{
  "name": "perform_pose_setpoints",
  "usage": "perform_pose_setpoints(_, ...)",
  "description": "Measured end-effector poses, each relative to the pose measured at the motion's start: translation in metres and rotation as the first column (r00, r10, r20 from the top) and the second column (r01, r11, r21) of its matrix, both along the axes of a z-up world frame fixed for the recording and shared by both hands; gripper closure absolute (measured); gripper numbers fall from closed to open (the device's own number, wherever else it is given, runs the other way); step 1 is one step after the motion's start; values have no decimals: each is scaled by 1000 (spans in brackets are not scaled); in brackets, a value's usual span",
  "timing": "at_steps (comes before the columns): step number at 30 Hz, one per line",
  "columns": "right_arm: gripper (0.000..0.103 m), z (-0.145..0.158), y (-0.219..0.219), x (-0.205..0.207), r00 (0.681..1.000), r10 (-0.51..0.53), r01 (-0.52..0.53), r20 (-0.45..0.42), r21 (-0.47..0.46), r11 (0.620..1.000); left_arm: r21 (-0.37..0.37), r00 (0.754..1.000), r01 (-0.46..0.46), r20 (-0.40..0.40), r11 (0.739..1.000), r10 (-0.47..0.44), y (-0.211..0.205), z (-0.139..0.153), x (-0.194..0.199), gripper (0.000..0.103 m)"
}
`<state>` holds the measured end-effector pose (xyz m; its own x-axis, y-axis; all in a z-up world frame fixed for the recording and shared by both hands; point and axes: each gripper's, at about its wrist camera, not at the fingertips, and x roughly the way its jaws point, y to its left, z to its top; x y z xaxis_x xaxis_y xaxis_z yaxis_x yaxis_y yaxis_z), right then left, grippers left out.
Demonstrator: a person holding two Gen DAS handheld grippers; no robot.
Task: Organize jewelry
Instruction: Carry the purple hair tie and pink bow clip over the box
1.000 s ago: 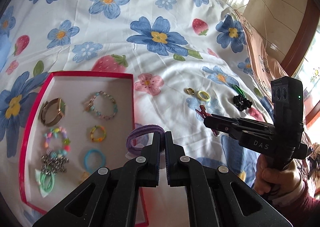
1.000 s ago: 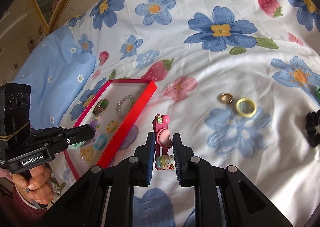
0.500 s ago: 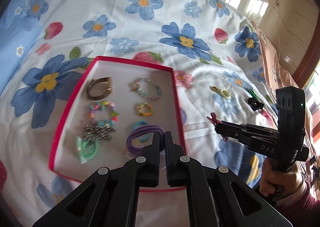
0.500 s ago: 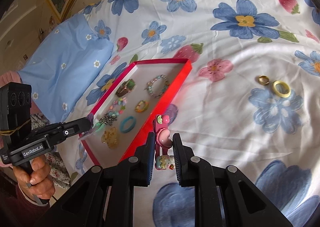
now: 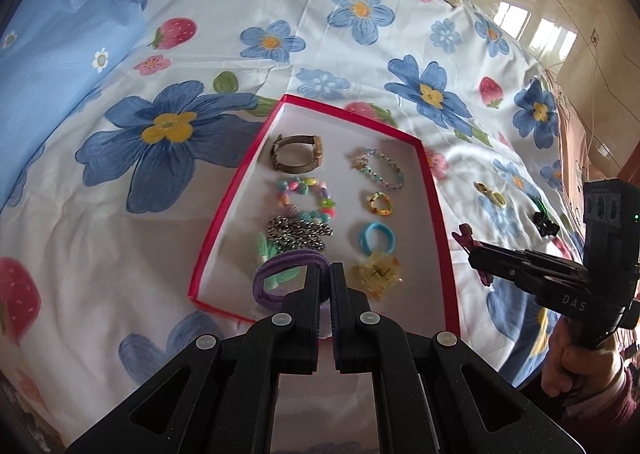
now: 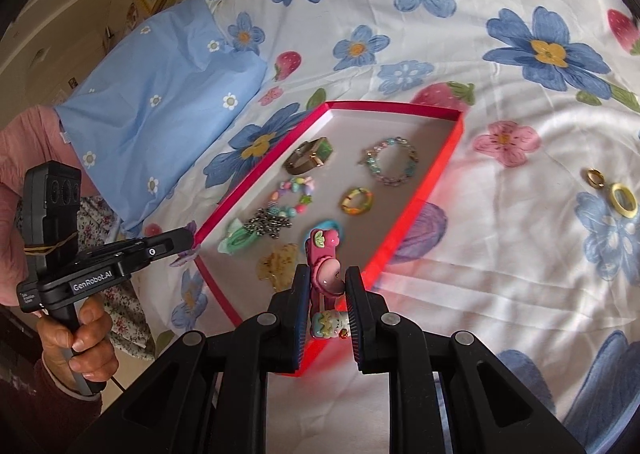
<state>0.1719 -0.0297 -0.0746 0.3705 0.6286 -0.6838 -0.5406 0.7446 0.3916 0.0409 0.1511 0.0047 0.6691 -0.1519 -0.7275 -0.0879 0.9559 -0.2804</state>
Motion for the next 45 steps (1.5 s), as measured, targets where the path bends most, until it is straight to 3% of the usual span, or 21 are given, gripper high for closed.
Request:
perform_pose_setpoints(8, 86, 1, 22, 3, 1000, 21, -20, 8, -15, 1000, 4, 1000, 0, 4, 1000, 0, 7, 0, 8, 100)
perform_pose_setpoints(24, 86, -9, 47, 38, 1000, 17, -17, -4, -66, 998, 30, 1000, 7, -25, 1000, -6, 15, -19, 70, 100)
perform_pose_setpoints(38, 86, -31, 76, 61, 999, 44, -38, 27, -212, 976, 61, 997, 9, -74, 998, -5, 11, -48, 105, 99)
perform_pose_setpoints(45, 85, -41, 79, 62, 998, 54, -50, 11, -230, 972, 60, 997, 8, -80, 998, -3, 13, -53, 105, 96)
